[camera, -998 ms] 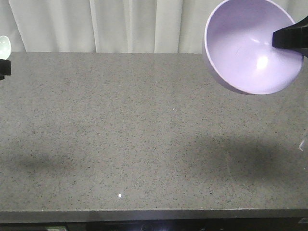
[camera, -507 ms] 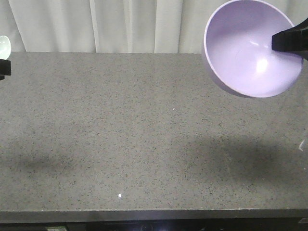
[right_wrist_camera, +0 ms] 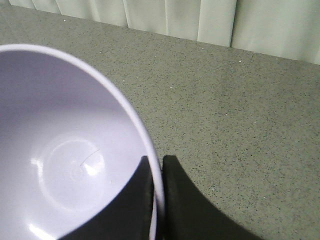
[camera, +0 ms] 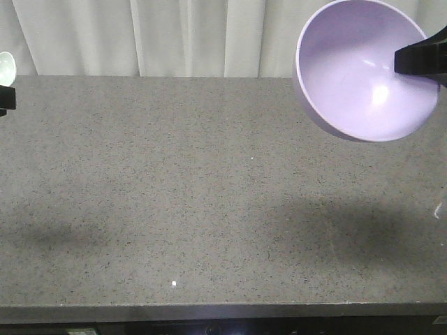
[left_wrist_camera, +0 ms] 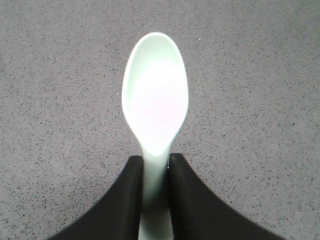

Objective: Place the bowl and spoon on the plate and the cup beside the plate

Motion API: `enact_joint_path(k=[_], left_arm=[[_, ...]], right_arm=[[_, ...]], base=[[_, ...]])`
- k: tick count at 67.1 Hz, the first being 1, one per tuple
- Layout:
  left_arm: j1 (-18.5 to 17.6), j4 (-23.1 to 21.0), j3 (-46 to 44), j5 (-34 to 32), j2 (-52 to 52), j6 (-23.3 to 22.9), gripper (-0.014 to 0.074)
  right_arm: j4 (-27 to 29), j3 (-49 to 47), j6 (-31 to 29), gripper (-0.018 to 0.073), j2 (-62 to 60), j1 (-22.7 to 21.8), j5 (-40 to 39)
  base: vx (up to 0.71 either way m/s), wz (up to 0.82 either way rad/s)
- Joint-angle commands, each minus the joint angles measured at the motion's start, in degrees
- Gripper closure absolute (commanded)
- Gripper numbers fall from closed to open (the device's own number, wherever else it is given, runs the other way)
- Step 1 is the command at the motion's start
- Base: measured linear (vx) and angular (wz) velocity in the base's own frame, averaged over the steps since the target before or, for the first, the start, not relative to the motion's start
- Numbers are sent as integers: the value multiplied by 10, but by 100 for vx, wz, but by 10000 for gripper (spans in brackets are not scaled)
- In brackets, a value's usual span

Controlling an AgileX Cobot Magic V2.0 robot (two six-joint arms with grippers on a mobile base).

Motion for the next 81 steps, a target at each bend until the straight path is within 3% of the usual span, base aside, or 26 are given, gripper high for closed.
enact_joint_path(k=[1, 81], left_arm=[[-2, -8, -13, -30, -12, -6, 603], [-2, -8, -13, -25, -12, -6, 603]], right_arm=[[15, -18, -4, 564, -11, -4, -33], [15, -18, -4, 564, -11, -4, -33]], base=[[0, 0], [0, -2]])
